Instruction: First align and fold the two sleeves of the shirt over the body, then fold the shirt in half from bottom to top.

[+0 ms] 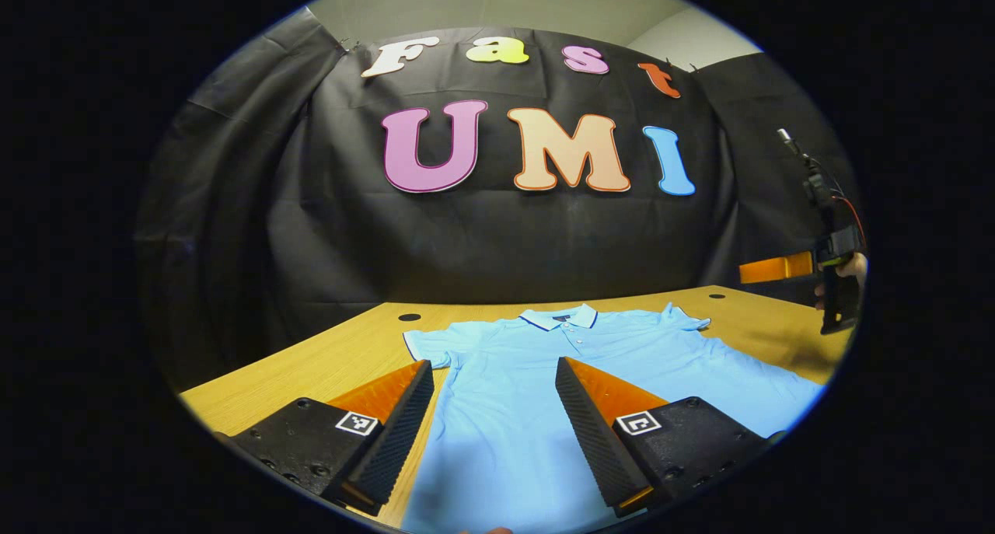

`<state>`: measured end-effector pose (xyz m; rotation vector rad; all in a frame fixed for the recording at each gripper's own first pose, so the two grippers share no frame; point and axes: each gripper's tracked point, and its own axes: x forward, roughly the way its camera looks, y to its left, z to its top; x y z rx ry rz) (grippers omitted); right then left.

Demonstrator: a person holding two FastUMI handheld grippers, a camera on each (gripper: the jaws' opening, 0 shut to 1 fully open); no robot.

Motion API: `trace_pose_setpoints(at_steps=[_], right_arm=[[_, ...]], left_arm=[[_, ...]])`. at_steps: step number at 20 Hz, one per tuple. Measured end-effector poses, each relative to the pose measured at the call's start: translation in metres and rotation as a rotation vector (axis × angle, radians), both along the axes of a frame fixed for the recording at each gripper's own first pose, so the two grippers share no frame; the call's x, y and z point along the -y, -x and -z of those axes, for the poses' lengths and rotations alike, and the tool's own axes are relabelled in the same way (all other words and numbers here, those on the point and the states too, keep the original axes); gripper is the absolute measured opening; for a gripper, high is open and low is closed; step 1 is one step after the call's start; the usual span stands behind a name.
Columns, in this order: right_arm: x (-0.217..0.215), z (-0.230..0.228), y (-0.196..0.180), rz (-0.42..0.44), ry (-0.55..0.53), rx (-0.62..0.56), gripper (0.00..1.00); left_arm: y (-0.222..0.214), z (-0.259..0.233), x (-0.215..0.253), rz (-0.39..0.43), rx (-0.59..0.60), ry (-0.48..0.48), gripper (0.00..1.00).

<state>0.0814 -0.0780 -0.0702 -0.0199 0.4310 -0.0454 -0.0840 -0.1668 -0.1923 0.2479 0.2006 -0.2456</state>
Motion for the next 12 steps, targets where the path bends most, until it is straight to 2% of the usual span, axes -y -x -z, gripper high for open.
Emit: trace_pose_setpoints(at_steps=[2, 3, 7, 8, 10, 11, 12], right_arm=[[0.012, 0.013, -0.020, 0.015, -0.041, -0.065, 0.94], [0.017, 0.020, -0.030, 0.028, -0.060, -0.100, 0.98], [0.045, 0.053, -0.065, 0.054, -0.027, -0.225, 0.93], [0.046, 0.060, -0.070, 0.060, -0.053, -0.269, 0.97], [0.043, 0.081, -0.078, 0.084, -0.140, -0.353, 0.94], [0.042, 0.090, -0.084, 0.097, -0.182, -0.385, 0.98], [0.043, 0.099, -0.090, 0.116, -0.213, -0.404, 0.97]], left_arm=[[0.000, 0.000, 0.000, -0.001, -0.001, 0.002, 0.95], [0.001, 0.000, -0.001, -0.001, -0.002, 0.003, 0.95], [0.001, 0.000, 0.000, 0.000, -0.004, 0.003, 0.95], [0.001, 0.000, 0.000, -0.001, -0.004, 0.003, 0.95], [0.002, -0.001, -0.001, -0.001, -0.004, 0.003, 0.95], [0.002, 0.000, -0.001, -0.001, -0.003, 0.002, 0.95], [0.002, -0.001, -0.001, -0.001, -0.003, 0.002, 0.95]])
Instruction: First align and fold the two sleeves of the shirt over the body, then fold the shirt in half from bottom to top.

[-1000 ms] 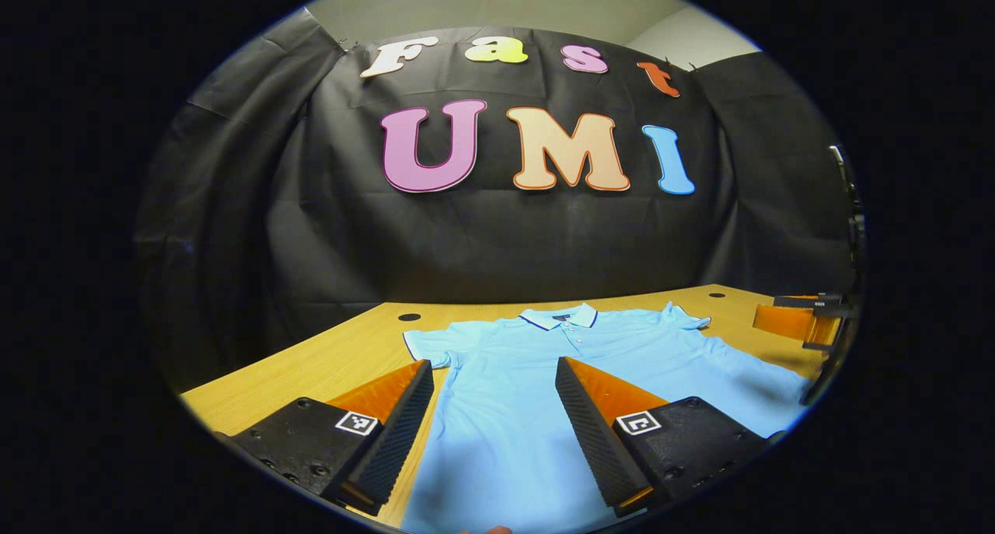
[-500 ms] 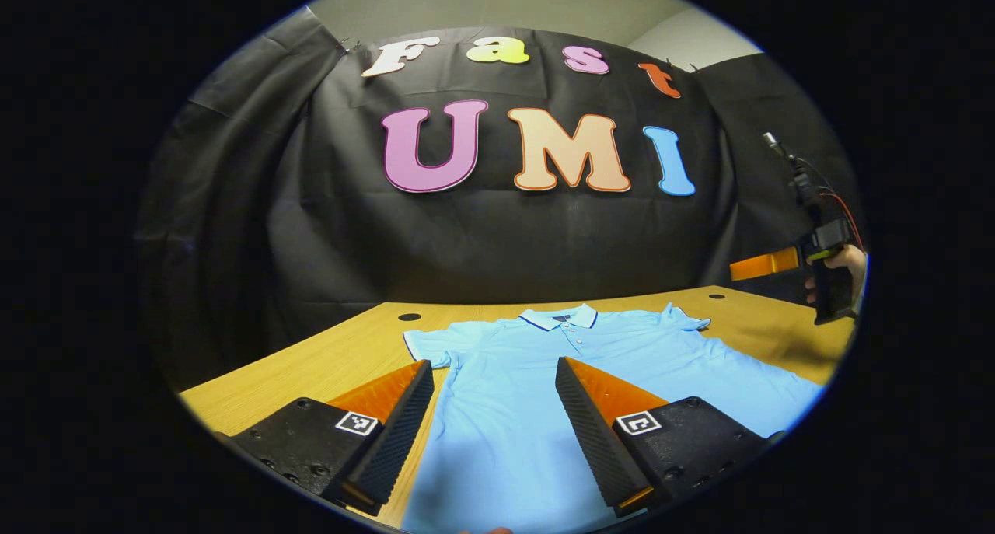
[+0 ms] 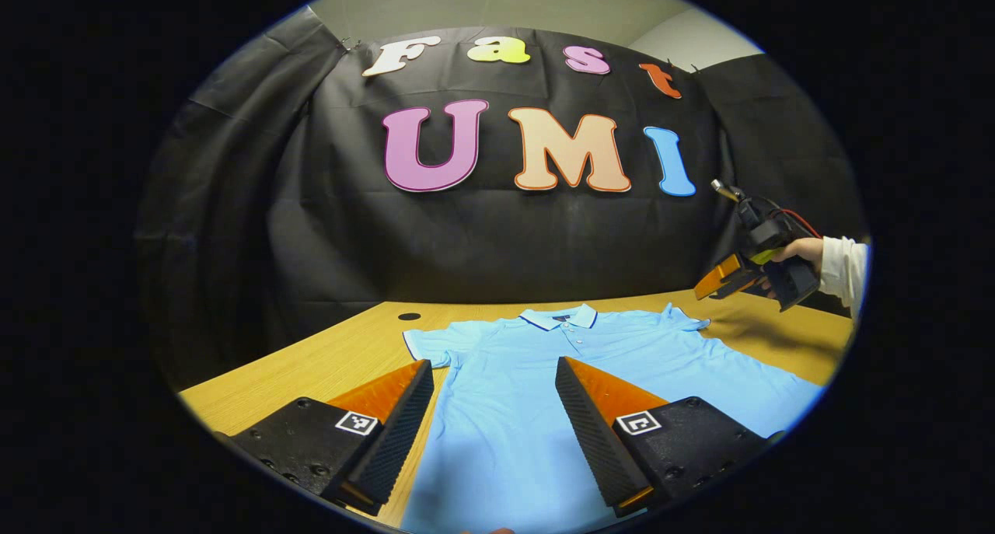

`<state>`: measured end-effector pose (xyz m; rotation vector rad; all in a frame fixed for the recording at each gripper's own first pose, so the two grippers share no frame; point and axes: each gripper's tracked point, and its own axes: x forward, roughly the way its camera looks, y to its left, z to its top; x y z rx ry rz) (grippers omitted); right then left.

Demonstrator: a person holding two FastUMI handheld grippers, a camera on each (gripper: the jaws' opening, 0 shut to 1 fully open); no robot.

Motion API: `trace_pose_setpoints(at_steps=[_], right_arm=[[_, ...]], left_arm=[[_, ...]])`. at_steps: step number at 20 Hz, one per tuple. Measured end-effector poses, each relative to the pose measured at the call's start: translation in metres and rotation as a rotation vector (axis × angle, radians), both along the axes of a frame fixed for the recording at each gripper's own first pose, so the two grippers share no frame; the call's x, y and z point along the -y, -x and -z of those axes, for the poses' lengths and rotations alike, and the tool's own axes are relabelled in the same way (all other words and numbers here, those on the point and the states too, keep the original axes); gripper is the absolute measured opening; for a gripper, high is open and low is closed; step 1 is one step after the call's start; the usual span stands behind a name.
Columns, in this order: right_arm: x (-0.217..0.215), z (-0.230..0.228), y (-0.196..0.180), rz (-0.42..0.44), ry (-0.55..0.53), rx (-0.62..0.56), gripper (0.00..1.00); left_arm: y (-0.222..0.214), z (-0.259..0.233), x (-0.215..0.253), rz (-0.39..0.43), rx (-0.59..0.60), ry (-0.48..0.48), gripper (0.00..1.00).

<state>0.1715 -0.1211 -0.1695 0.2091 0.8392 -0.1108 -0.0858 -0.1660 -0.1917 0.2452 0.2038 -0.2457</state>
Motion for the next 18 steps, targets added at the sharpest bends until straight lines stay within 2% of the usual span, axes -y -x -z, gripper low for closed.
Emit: trace_pose_setpoints(at_steps=[1, 3, 4, 5, 7, 8, 9, 13, 14, 15, 16, 17, 18], right_arm=[[0.002, 0.007, -0.007, 0.025, -0.022, -0.015, 0.94], [0.003, 0.018, -0.015, 0.069, -0.064, -0.038, 0.98], [0.006, 0.023, -0.018, 0.090, -0.078, -0.046, 0.94], [0.008, 0.028, -0.022, 0.109, -0.087, -0.053, 0.97], [0.016, 0.037, -0.023, 0.135, -0.078, -0.069, 0.97], [0.020, 0.041, -0.022, 0.143, -0.069, -0.079, 0.93], [0.022, 0.044, -0.021, 0.146, -0.065, -0.088, 0.97], [0.020, 0.047, -0.022, 0.148, -0.059, -0.092, 0.97], [0.019, 0.049, -0.022, 0.143, -0.048, -0.088, 0.96], [0.019, 0.050, -0.023, 0.135, -0.034, -0.088, 0.90], [0.018, 0.050, -0.022, 0.128, -0.011, -0.087, 0.96], [0.018, 0.051, -0.022, 0.119, 0.012, -0.088, 0.88], [0.018, 0.052, -0.021, 0.109, 0.040, -0.092, 0.94]], left_arm=[[-0.001, 0.000, 0.000, 0.000, 0.000, 0.000, 0.95], [0.000, 0.000, -0.001, 0.000, -0.001, 0.001, 0.95], [0.000, 0.000, -0.001, 0.000, -0.001, 0.002, 0.95], [0.000, -0.001, 0.000, 0.000, -0.001, 0.002, 0.95], [0.000, 0.000, 0.000, -0.001, -0.001, 0.002, 0.95], [0.000, 0.000, 0.000, -0.001, -0.001, 0.002, 0.94], [0.001, 0.000, 0.001, -0.001, -0.001, 0.002, 0.94], [0.001, 0.000, 0.000, 0.001, -0.002, 0.003, 0.95], [0.001, -0.001, 0.001, 0.001, -0.002, 0.003, 0.95], [0.001, -0.001, 0.001, 0.002, -0.002, 0.002, 0.95], [0.001, -0.002, 0.002, 0.002, -0.003, 0.003, 0.95], [0.001, -0.001, 0.001, 0.003, -0.003, 0.003, 0.95], [0.001, -0.001, 0.002, 0.003, -0.003, 0.003, 0.95]])
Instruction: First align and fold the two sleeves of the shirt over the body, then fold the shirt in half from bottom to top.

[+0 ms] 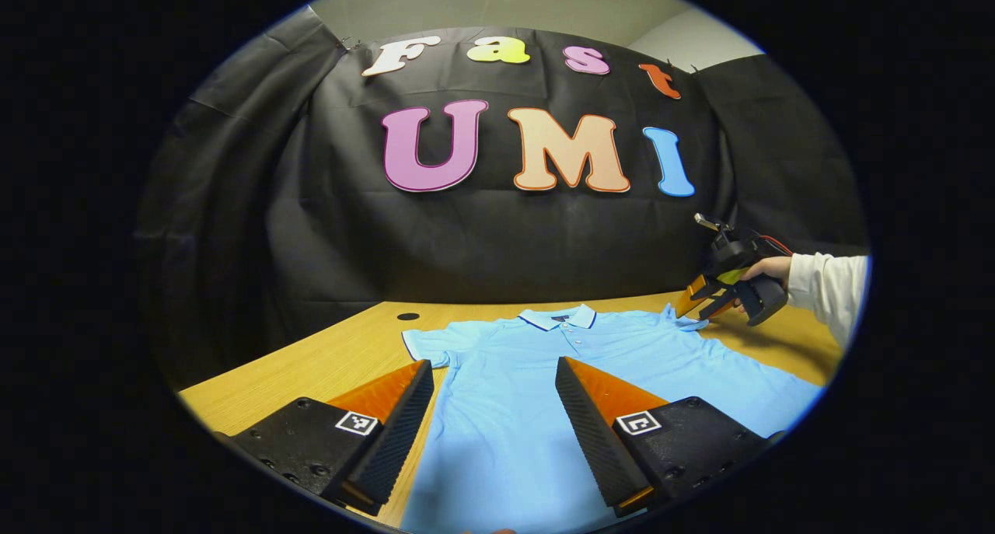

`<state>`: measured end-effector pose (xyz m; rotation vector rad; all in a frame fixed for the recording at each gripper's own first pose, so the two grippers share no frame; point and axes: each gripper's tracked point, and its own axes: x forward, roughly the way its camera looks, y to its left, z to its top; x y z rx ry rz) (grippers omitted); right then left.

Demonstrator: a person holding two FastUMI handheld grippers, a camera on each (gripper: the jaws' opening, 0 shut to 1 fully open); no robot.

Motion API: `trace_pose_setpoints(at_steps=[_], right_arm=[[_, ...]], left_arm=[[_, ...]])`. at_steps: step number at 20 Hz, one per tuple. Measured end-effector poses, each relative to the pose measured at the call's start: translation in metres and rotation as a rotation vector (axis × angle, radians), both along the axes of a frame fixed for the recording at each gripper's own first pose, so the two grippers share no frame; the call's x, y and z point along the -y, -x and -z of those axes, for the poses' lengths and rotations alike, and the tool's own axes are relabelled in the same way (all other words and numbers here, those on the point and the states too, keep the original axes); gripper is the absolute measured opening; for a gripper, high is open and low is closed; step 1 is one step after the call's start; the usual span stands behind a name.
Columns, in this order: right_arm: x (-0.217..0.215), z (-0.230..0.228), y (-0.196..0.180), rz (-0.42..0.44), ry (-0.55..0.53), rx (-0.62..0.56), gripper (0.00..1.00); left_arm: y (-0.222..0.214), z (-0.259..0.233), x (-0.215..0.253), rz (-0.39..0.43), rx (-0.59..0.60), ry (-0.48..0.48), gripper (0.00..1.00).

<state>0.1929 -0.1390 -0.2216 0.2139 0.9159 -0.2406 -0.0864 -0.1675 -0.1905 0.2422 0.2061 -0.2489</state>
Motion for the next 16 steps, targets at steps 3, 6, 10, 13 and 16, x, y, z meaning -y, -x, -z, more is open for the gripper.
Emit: trace_pose_setpoints(at_steps=[3, 6, 10, 13, 16], right_arm=[[0.007, 0.005, 0.002, -0.036, 0.108, -0.018, 0.86], [0.004, 0.005, 0.003, -0.050, 0.132, -0.024, 0.63], [0.006, 0.005, 0.005, -0.060, 0.162, -0.028, 0.58], [0.000, 0.008, 0.004, -0.074, 0.155, -0.026, 0.47], [-0.005, 0.007, 0.003, -0.084, 0.133, -0.020, 0.24]], left_arm=[[0.001, 0.000, 0.000, 0.000, 0.000, 0.000, 0.95], [0.001, 0.001, -0.001, 0.000, 0.000, 0.000, 0.95], [0.000, 0.001, -0.001, 0.000, 0.000, 0.000, 0.95], [0.001, 0.001, 0.000, 0.000, 0.000, 0.001, 0.95], [0.002, 0.001, -0.001, -0.001, -0.001, 0.001, 0.95]])
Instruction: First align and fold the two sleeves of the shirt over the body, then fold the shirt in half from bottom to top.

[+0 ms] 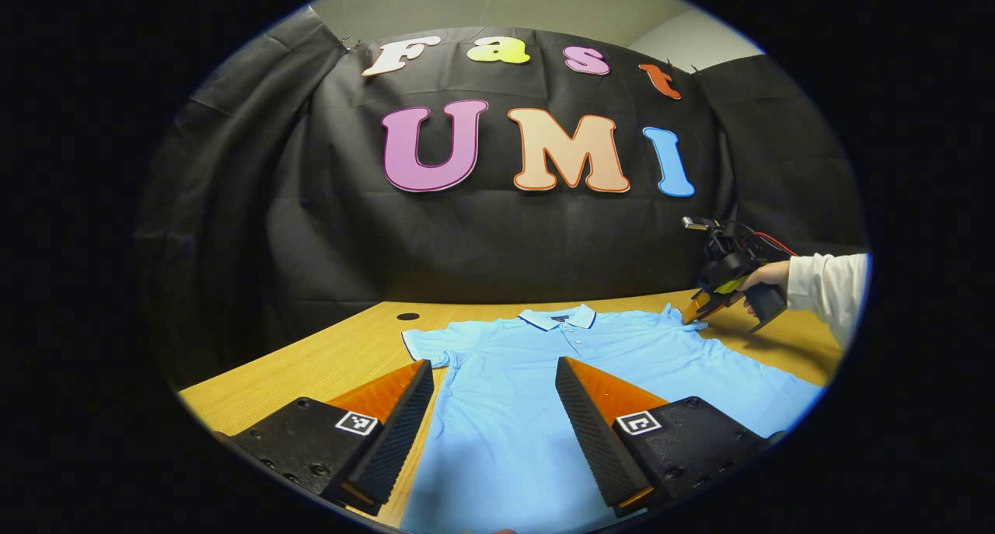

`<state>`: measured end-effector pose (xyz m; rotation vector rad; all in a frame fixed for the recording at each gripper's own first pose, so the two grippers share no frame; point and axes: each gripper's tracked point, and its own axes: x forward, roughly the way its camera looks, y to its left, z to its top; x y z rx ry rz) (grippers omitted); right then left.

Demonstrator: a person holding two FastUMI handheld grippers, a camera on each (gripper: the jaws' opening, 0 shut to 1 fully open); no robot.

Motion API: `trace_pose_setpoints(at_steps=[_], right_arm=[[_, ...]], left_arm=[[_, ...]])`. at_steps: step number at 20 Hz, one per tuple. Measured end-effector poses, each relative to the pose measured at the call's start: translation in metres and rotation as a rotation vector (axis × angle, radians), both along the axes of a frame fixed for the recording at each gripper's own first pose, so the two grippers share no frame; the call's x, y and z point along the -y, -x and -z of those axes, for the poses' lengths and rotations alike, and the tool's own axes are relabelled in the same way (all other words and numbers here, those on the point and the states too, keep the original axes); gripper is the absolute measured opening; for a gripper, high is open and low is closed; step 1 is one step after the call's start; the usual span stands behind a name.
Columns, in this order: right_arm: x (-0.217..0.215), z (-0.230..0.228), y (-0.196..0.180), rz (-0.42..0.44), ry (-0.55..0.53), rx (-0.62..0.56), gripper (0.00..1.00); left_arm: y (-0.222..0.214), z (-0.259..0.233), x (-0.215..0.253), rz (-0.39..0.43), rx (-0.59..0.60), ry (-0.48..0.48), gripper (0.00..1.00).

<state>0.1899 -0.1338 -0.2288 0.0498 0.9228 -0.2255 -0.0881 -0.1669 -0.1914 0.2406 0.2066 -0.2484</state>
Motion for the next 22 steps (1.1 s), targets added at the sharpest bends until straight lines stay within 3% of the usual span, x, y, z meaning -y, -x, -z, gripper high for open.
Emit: trace_pose_setpoints(at_steps=[1, 3, 5, 11, 15, 22], right_arm=[[-0.004, 0.000, 0.000, -0.004, -0.026, 0.003, 0.22], [-0.009, 0.001, -0.001, 0.019, -0.042, -0.001, 0.07], [-0.008, 0.001, -0.001, 0.034, -0.060, -0.007, 0.03], [-0.029, -0.003, -0.007, 0.005, -0.124, 0.022, 0.02], [-0.046, -0.032, -0.026, -0.006, -0.171, 0.129, 0.02], [-0.112, -0.080, -0.028, -0.077, -0.382, 0.230, 0.02]], left_arm=[[0.001, 0.000, 0.000, 0.000, 0.000, 0.000, 0.95], [0.001, -0.001, -0.001, 0.000, 0.000, 0.000, 0.95], [0.000, -0.001, -0.001, 0.000, -0.001, 0.000, 0.95], [0.000, -0.001, -0.001, 0.001, 0.000, -0.001, 0.95], [0.001, -0.001, -0.001, 0.000, -0.002, -0.001, 0.95], [0.001, -0.002, -0.001, 0.000, -0.002, -0.002, 0.95]])
